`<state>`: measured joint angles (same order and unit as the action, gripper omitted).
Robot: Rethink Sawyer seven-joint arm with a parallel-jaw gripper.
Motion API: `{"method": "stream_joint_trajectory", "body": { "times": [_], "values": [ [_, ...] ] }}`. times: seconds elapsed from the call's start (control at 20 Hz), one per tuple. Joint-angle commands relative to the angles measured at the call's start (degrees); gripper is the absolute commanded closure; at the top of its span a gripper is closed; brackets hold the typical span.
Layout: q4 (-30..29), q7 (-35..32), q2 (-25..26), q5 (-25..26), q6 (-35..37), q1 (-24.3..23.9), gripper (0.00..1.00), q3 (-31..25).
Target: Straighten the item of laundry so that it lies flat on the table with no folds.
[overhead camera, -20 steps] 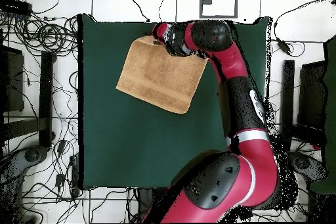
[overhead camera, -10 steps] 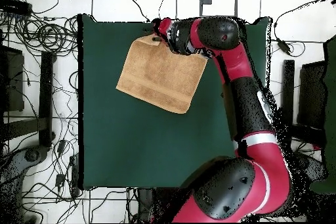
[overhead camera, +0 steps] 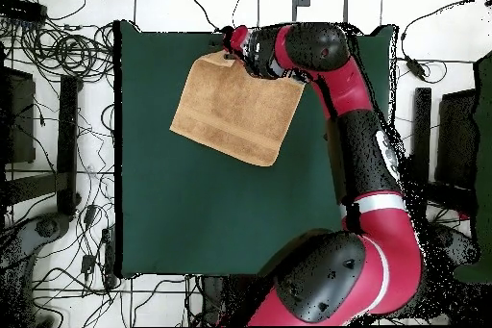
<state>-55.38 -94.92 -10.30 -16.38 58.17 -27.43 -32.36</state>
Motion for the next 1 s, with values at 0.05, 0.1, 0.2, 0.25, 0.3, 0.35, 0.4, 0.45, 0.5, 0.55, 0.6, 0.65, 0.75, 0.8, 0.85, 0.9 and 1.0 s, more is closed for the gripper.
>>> {"method": "stream_joint_trajectory", "body": {
  "times": [0.05,0.1,0.2,0.25,0.3,0.35,0.4,0.45,0.5,0.55,0.6,0.65,0.75,0.8,0.85,0.9,1.0],
  "values": [
    [3.88,-2.41,3.69,7.53,-0.95,4.47,0.0,5.89],
    [4.17,-2.5,3.61,8.3,-1.29,4.58,0.0,6.5],
    [5.88,-2.61,4.08,10.3,-1.58,4.83,0.0,7.69],
    [6.56,-2.21,4.53,10.91,-1.52,4.72,0.0,7.73],
    [7.23,-1.8,4.98,11.53,-1.47,4.61,0.0,7.77],
    [7.41,-1.5,5.27,11.9,-1.62,4.44,0.0,7.6],
    [7.59,-1.19,5.56,12.27,-1.77,4.27,0.0,7.43],
    [7.56,-1.09,5.72,12.58,-1.99,4.14,0.0,7.22],
    [7.53,-0.99,5.88,12.9,-2.21,4.01,0.0,7.01],
    [7.72,-0.87,6.18,13.25,-2.52,3.95,0.0,6.88],
    [7.54,-0.8,6.21,13.49,-2.86,3.84,0.0,6.74],
    [7.74,-0.66,6.46,13.66,-3.13,3.77,0.0,6.63],
    [7.78,-0.21,7.06,13.72,-4.03,3.35,0.0,6.03],
    [7.67,0.02,7.45,13.56,-4.74,3.07,0.0,5.46],
    [7.44,0.52,8.31,13.09,-6.38,2.57,0.0,4.37],
    [7.88,0.74,8.71,13.05,-6.74,2.5,0.0,4.03],
    [8.33,1.22,9.6,13.05,-8.92,2.36,0.0,3.37]
  ]
}}
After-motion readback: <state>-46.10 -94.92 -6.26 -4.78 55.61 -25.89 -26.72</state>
